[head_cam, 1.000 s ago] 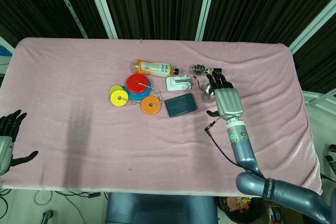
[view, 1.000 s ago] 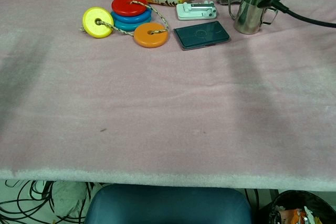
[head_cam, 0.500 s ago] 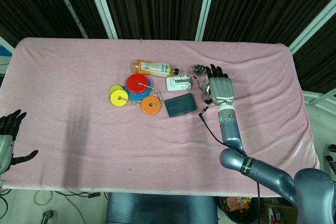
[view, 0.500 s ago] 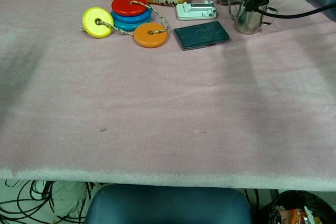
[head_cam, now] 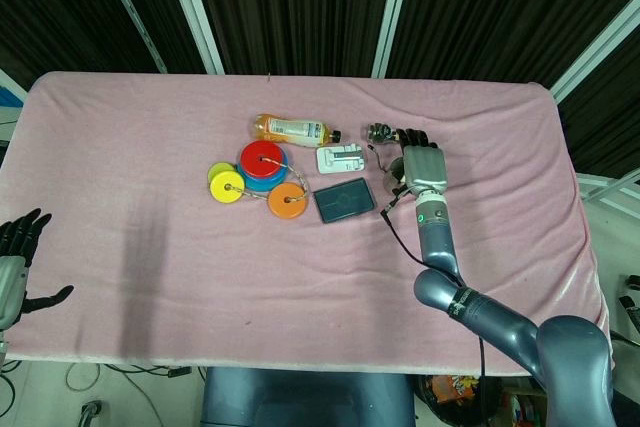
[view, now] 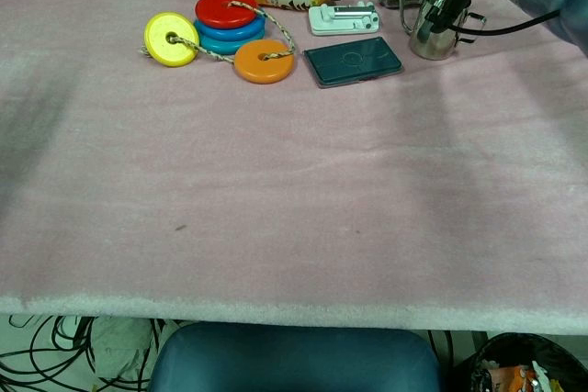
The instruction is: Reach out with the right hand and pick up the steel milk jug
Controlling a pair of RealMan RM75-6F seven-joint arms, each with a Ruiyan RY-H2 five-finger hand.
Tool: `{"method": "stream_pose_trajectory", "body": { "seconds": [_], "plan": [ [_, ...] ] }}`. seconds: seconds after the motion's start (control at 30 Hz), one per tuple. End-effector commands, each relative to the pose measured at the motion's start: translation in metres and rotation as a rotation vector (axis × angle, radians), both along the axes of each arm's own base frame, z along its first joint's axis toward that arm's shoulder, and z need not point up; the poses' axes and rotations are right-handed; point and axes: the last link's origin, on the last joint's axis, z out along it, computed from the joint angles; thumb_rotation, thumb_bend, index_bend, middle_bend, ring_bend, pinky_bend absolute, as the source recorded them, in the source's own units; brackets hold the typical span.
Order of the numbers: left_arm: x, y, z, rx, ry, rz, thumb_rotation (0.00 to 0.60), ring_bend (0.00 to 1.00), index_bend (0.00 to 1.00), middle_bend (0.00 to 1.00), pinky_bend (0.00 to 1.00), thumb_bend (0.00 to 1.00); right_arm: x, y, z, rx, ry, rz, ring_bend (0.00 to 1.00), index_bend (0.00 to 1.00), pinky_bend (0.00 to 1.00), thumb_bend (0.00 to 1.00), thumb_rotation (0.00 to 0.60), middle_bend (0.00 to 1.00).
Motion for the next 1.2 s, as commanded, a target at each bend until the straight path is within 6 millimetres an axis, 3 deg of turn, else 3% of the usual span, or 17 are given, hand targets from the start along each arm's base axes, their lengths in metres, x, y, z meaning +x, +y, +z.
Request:
{"method": "stream_pose_trajectory", "body": {
  "seconds": [0.03, 0.3, 0.5, 0.7, 0.93, 1.2],
  "plan": [
    [0.000, 0.000, 0.000, -0.001, -0.001, 0.002, 0.600, 0.00, 0.00, 0.00, 0.00, 0.00, -0.002, 0.000, -0.006, 0.011, -0.003, 0.001, 0.27, 0.32, 0.42, 0.24, 0.600, 0.30],
    [0.000, 0.001, 0.000, -0.004, -0.003, 0.005, 0.600, 0.00, 0.00, 0.00, 0.00, 0.00, -0.007, 0.000, -0.011, 0.026, -0.013, 0.007, 0.61, 0.66, 0.74, 0.40, 0.600, 0.59],
    [0.000, 0.001, -0.001, -0.004, -0.004, 0.003, 0.600, 0.00, 0.00, 0.00, 0.00, 0.00, 0.003, 0.002, -0.003, 0.004, -0.047, 0.055, 0.70, 0.76, 0.80, 0.43, 0.600, 0.67],
    [0.001, 0.000, 0.000, -0.002, -0.006, -0.004, 0.600, 0.00, 0.00, 0.00, 0.00, 0.00, 0.022, 0.018, 0.023, -0.027, -0.117, 0.152, 0.71, 0.77, 0.81, 0.44, 0.600, 0.68],
    [0.003, -0.001, 0.000, 0.003, -0.003, -0.023, 0.600, 0.00, 0.00, 0.00, 0.00, 0.00, 0.035, 0.067, 0.070, -0.047, -0.291, 0.229, 0.71, 0.77, 0.81, 0.44, 0.600, 0.68],
    [0.004, -0.003, 0.000, 0.006, -0.003, -0.037, 0.600, 0.00, 0.00, 0.00, 0.00, 0.00, 0.017, 0.142, 0.098, -0.004, -0.395, 0.247, 0.71, 0.77, 0.81, 0.44, 0.600, 0.67]
  ]
}}
